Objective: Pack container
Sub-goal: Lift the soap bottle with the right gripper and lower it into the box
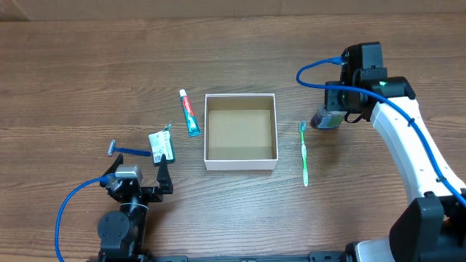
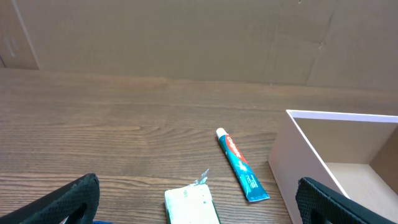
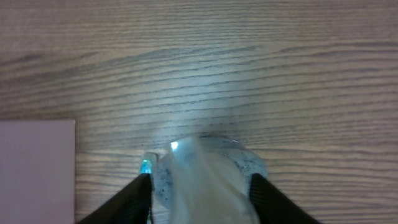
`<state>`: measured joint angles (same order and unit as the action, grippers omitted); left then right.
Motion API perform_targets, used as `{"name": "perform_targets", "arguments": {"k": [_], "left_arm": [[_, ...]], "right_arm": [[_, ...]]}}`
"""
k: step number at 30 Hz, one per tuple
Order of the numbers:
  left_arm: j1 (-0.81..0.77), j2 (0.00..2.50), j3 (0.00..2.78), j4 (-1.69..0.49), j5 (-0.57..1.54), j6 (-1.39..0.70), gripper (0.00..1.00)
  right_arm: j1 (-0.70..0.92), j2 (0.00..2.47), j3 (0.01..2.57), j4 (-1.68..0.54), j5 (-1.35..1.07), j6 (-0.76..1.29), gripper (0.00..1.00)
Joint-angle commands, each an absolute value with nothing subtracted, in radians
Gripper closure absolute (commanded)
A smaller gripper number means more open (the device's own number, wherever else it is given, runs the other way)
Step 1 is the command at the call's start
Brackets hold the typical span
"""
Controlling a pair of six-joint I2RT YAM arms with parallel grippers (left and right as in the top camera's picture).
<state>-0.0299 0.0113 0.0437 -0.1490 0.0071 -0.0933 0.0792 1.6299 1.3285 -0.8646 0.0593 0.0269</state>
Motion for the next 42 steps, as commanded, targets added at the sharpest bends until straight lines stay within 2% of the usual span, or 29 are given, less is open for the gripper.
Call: {"name": "perform_targets", "arguments": {"k": [1, 3, 6, 8, 15, 24, 32, 42], "left_arm": [[-0.02, 0.005, 0.036, -0.144, 0.0, -0.07, 0.0], [-0.02, 0.005, 0.036, -0.144, 0.001, -0.07, 0.0], [-0.02, 0.005, 0.036, -0.144, 0.001, -0.07, 0.0], [-0.02, 0.005, 0.036, -0.144, 0.001, -0.07, 0.0], [-0.02, 0.005, 0.036, -0.144, 0.0, -0.07, 0.0], [-0.02, 0.005, 0.036, -0.144, 0.001, -0.07, 0.0], [-0.02, 0.005, 0.036, -0.144, 0.001, -0.07, 0.0], [-0.02, 0.005, 0.036, -0.144, 0.001, -0.07, 0.0]], "right_arm": [[0.077, 1.636, 1.348, -0.861, 0.059, 0.034, 0.53], [0.077, 1.636, 1.348, -0.863, 0.059, 0.034, 0.57], [0.077, 1.636, 1.348, -0.862, 0.059, 0.034, 0.69], [0.077, 1.636, 1.348, -0.862, 0.059, 0.034, 0.72], [0.077, 1.599, 1.401, -0.886, 0.067, 0.034, 0.72], [0.102, 1.525, 1.636, -1.081, 0.06, 0.055, 0.72], [0.27, 1.501, 1.823, -1.223, 0.051, 0.121, 0.73], [0.512, 1.521, 1.859, -1.166, 0.068, 0.233, 0.73]]}}
